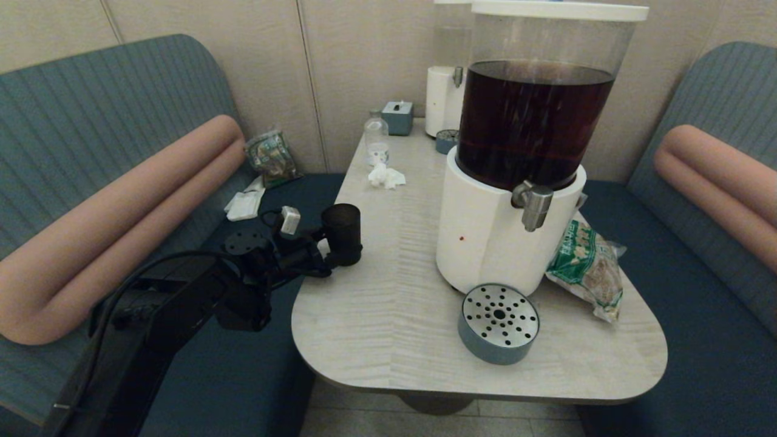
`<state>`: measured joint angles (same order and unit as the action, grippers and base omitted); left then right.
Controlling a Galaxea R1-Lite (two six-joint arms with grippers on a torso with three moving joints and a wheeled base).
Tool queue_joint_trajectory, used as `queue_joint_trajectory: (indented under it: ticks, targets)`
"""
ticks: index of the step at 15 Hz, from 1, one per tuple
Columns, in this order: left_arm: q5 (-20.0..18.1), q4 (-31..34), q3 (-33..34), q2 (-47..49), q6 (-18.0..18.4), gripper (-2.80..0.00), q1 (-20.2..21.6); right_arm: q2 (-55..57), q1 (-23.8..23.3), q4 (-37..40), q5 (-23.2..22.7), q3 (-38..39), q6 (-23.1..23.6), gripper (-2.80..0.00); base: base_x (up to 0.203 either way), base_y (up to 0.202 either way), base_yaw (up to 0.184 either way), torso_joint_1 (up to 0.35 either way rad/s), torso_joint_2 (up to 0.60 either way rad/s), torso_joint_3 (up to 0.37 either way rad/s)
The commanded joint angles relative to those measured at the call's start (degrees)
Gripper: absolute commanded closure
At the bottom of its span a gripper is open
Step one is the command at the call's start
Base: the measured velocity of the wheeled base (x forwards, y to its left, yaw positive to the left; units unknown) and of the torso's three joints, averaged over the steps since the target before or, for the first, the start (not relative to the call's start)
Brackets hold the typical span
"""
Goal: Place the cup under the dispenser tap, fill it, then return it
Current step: Pick up the cup
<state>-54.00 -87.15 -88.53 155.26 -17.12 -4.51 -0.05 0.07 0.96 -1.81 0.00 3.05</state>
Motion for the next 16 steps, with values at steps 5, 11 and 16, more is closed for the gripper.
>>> queue_joint_trajectory:
  ticks: [5,11,16]
  targets:
    - [-0.32,-0.51,-0.07,0.11,-0.11,0.0,-0.15,-0.04,0.01,0.0,-0.04,0.09,0.03,0.0,0.0,0.0,0.0,0.0,0.0,0.0]
    - [-0.32,-0.51,2.88,-3.63,0.03,0.0,-0.23,-0.04,0.01,0.0,-0.04,0.09,0.03,0.0,0.0,0.0,0.0,0.0,0.0,0.0]
    - [-0.4,-0.51,11.89,-13.14,0.48,0.0,-0.24,-0.04,0.01,0.0,-0.04,0.09,0.03,0.0,0.0,0.0,0.0,0.0,0.0,0.0]
